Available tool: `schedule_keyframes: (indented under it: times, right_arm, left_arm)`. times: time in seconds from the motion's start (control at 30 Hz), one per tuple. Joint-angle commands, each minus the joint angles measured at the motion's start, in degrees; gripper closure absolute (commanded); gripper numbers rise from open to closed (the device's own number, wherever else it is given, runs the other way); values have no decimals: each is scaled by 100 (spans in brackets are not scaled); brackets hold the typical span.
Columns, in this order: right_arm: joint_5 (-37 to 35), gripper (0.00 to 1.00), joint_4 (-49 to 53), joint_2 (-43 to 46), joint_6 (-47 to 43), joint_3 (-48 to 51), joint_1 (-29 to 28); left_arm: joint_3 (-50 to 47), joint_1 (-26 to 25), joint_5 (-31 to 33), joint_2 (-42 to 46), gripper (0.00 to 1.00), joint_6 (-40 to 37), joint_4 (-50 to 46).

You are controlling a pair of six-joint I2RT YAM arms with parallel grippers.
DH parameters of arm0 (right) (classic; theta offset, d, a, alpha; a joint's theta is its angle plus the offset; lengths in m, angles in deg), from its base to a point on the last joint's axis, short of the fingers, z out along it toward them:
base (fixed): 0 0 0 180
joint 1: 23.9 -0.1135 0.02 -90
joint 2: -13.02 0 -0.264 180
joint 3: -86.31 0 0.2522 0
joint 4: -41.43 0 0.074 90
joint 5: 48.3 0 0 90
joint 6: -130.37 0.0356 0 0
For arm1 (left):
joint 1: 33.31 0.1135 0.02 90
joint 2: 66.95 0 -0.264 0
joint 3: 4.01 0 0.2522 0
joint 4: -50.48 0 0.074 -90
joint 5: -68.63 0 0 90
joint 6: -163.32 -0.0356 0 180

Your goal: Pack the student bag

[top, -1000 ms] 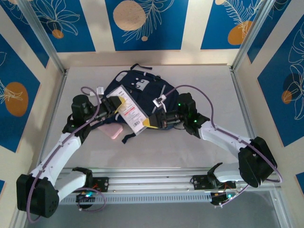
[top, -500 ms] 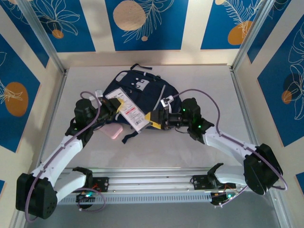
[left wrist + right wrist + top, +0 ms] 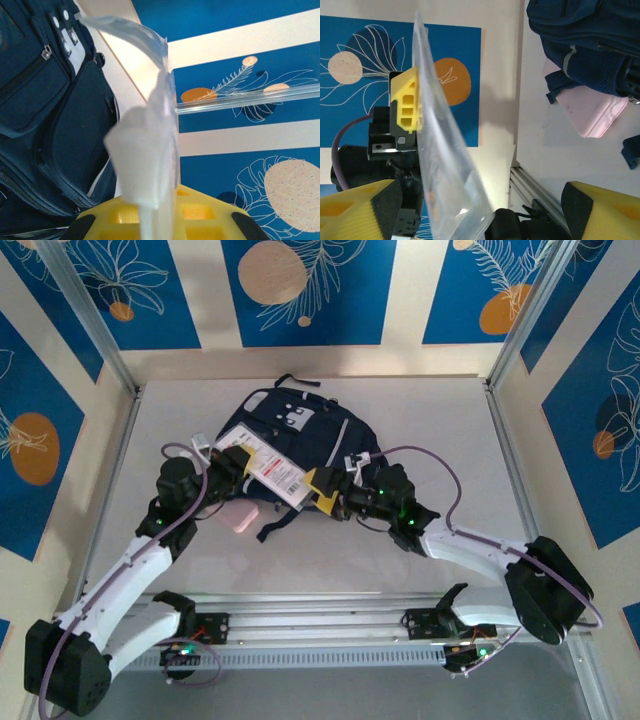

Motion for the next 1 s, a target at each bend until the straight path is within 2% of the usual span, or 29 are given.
schedule_keyframes:
  times: [0.0, 0.13, 0.2, 0.37, 0.5, 0.57, 0.63, 0.7, 0.77, 0.87, 0.97]
  right_arm:
    - [-175, 18, -660, -291, 356, -182, -160]
    - [-117, 24, -1216, -621, 476, -383, -210]
    - [-87, 30, -1406, -716, 474, -505, -219]
    - [-230, 50, -1258, -622, 299, -664, -219]
    - [-332, 68, -1025, -478, 168, -670, -192]
    - [-356, 78, -869, -365, 31, -650, -169]
    - [-409, 83, -523, -198, -154, -646, -111]
    - [-559, 85, 134, 88, -406, -663, -32]
    - [-836, 85, 859, 470, -729, -634, 98]
    - [-1065, 85, 1765, 1033, -1127, -557, 498]
    - [-1490, 86, 3119, 1672, -1630, -664, 954]
  left_arm:
    - [-58, -172, 346, 74, 91, 148, 256]
    - [-1, -403, 505, 61, 91, -27, 120]
    - [0, -508, 619, 80, 91, -117, 56]
    - [-34, -612, 722, 74, 90, -208, -74]
    - [-46, -666, 800, 37, 84, -234, -286]
    - [-36, -683, 771, -39, 76, -281, -329]
    - [34, -698, 718, -137, 61, -385, -429]
    - [144, -711, 687, -215, 46, -540, -611]
    - [350, -720, 763, -283, 37, -893, -1108]
    - [736, -727, 961, -407, 25, -1644, -1783]
    - [1408, -729, 865, -923, 21, -2475, -2272]
